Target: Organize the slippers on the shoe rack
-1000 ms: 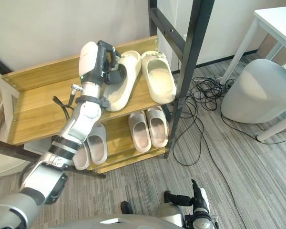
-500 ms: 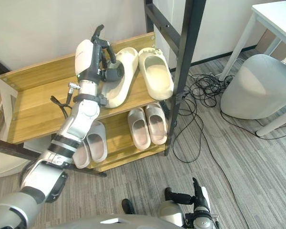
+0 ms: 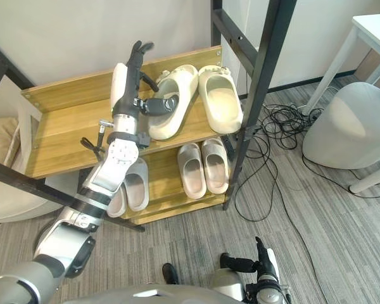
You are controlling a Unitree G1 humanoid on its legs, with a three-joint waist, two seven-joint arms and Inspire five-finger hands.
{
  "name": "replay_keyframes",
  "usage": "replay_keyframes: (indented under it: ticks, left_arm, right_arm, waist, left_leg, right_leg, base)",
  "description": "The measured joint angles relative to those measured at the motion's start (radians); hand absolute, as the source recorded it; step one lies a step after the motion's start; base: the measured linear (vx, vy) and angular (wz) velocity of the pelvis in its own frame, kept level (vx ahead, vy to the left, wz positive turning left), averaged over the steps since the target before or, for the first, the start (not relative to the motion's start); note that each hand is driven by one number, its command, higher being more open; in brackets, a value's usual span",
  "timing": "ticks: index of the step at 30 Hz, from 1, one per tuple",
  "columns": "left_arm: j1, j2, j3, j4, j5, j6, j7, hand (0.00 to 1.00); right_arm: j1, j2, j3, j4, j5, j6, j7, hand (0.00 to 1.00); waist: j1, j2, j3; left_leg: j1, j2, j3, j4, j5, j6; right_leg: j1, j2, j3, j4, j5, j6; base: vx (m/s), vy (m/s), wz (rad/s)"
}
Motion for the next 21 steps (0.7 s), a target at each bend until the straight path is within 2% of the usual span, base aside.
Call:
replay_keyframes:
  ticks: [11, 18, 21]
  left_arm:
    - [0.046, -0.009, -0.041, -0.146, -0.043, -0.010, -0.025, 1.00]
    - [0.054, -0.033, -0.041, -0.206, -0.120, -0.045, -0.038, 1.00]
    - [0.109, -0.035, -0.041, -0.235, -0.175, -0.067, -0.044, 1.00]
  right_arm:
    - [0.001, -0.001, 0.017, 0.006, 0.000, 0.002, 0.001, 1.00]
    - [0.000, -0.001, 0.017, 0.022, 0.000, 0.002, 0.004, 1.00]
    - [0.000, -0.001, 0.018, 0.025, 0.000, 0.008, 0.009, 1.00]
  waist:
    - [0.007, -0.015, 0.003]
    - [0.007, -0.021, -0.007]
    - [0.009, -0.020, -0.012]
  left_leg:
    - [0.009, -0.004, -0.012, 0.000, 0.002, 0.003]
    - [0.014, -0.004, -0.017, 0.000, 0.003, 0.004]
    - [0.022, -0.009, -0.029, 0.000, 0.004, 0.006]
  right_leg:
    - [0.016, -0.008, -0.010, 0.003, -0.001, 0.003]
    - [0.024, -0.008, -0.013, 0.003, -0.002, 0.004]
    - [0.039, -0.008, -0.027, 0.003, -0.005, 0.004]
  base:
    - [-0.01, -0.001, 0.03]
    - [0.00, 0.000, 0.01]
    - [-0.02, 0.005, 0.12]
